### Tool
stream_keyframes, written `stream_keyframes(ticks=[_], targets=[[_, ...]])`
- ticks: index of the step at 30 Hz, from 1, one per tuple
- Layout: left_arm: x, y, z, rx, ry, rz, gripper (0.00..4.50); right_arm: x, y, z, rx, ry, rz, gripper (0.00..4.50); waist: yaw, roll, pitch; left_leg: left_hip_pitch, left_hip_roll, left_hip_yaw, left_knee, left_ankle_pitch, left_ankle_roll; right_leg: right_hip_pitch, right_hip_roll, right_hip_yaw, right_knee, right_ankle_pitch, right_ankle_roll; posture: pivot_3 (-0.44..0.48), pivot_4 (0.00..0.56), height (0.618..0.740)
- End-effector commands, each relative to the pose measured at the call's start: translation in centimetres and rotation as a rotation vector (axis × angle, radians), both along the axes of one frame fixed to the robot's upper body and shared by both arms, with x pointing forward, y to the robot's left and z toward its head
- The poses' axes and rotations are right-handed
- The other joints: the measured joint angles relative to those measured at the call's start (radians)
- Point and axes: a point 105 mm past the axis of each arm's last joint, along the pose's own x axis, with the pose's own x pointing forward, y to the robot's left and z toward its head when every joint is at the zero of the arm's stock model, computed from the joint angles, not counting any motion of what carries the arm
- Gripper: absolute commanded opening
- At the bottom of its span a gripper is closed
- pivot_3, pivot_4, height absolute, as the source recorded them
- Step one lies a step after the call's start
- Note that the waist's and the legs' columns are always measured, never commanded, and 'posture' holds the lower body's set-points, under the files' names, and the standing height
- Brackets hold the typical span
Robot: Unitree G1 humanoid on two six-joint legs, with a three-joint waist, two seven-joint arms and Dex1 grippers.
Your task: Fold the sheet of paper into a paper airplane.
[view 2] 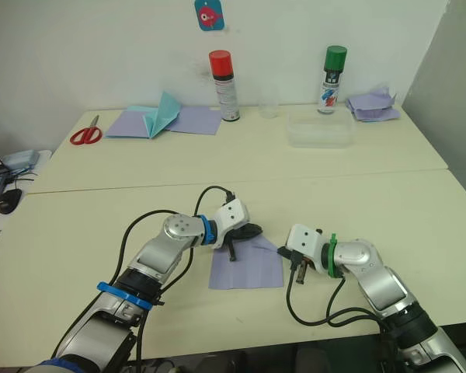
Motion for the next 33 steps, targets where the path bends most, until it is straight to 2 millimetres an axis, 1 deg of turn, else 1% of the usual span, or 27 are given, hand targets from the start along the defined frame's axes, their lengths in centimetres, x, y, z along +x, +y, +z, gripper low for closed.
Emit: stream_keyframes(ticks=[1,7,9,11,13,16,19,23,28,33], targets=[[-0.4,0.6,-1.7,0.060,0.046,0.002,0.00,0.3,-0.7,0.4,0.020,0.036,-0.039,0.03,0.000,0.000,0.000,0.000,0.000,0.000,0.000,0.000,0.000,0.000,0.000,0.000,0.000,0.000,0.000,0.000,0.150,0.740],[-0.4,0.6,-1.7,0.063,0.045,-0.001,0.00,1.5,1.0,4.1,0.218,0.037,-0.042,0.03,0.000,0.000,0.000,0.000,0.000,0.000,0.000,0.000,0.000,-0.001,0.000,0.000,0.000,0.000,0.000,0.000,0.150,0.740],[-0.4,0.6,-1.8,0.066,0.044,-0.004,0.00,1.7,1.5,4.6,0.253,0.030,-0.043,0.03,0.000,0.000,0.000,0.000,0.000,0.000,0.000,0.000,0.000,0.000,0.000,0.000,0.000,0.000,0.000,0.000,0.150,0.740],[-0.4,0.7,-1.8,0.070,0.041,-0.008,0.00,1.8,1.7,4.1,0.244,0.035,-0.052,0.03,0.000,0.000,0.000,0.000,0.000,0.000,0.000,0.000,0.000,0.000,0.000,0.000,0.000,0.000,0.000,0.000,0.150,0.740],[-0.4,0.7,-1.7,0.071,0.039,-0.011,0.00,1.9,2.0,3.1,0.232,0.050,-0.074,0.03,0.000,0.000,0.000,0.000,0.000,0.000,0.000,0.000,0.000,-0.001,0.000,0.000,0.000,0.000,0.000,0.000,0.150,0.740],[-0.5,0.6,-1.7,0.073,0.038,-0.015,0.00,1.9,2.0,1.2,0.173,0.071,-0.104,0.03,0.000,0.000,0.000,0.000,0.000,0.000,0.000,0.000,0.000,-0.001,0.000,0.000,0.000,0.000,0.000,0.000,0.150,0.740],[-0.5,0.6,-1.7,0.075,0.036,-0.017,0.00,1.6,2.1,0.1,0.152,0.104,-0.112,0.03,0.000,0.000,0.000,0.000,0.000,0.000,0.000,0.000,0.000,-0.001,0.000,0.000,0.000,0.000,0.000,0.000,0.150,0.740],[-0.3,0.5,-1.4,0.072,0.025,-0.015,0.00,0.7,2.3,-1.3,0.102,0.139,-0.082,0.03,-0.001,0.000,0.000,0.000,0.000,0.000,0.000,0.000,0.000,-0.001,0.000,0.000,0.001,0.000,0.000,0.000,0.150,0.740],[-0.2,-0.5,0.2,0.000,-0.011,-0.036,0.00,0.5,2.6,-1.4,0.107,0.142,-0.079,0.03,-0.001,0.000,0.000,0.000,0.000,0.000,0.000,0.000,0.000,-0.001,0.000,0.000,0.000,0.000,0.000,0.000,0.150,0.740],[-0.5,-0.6,-0.4,0.015,0.001,-0.044,0.00,0.5,2.9,-0.9,0.136,0.134,-0.064,0.03,-0.001,0.000,0.000,0.000,0.000,0.000,0.000,0.000,0.000,-0.001,0.000,0.000,0.000,0.000,0.000,0.000,0.150,0.740]])
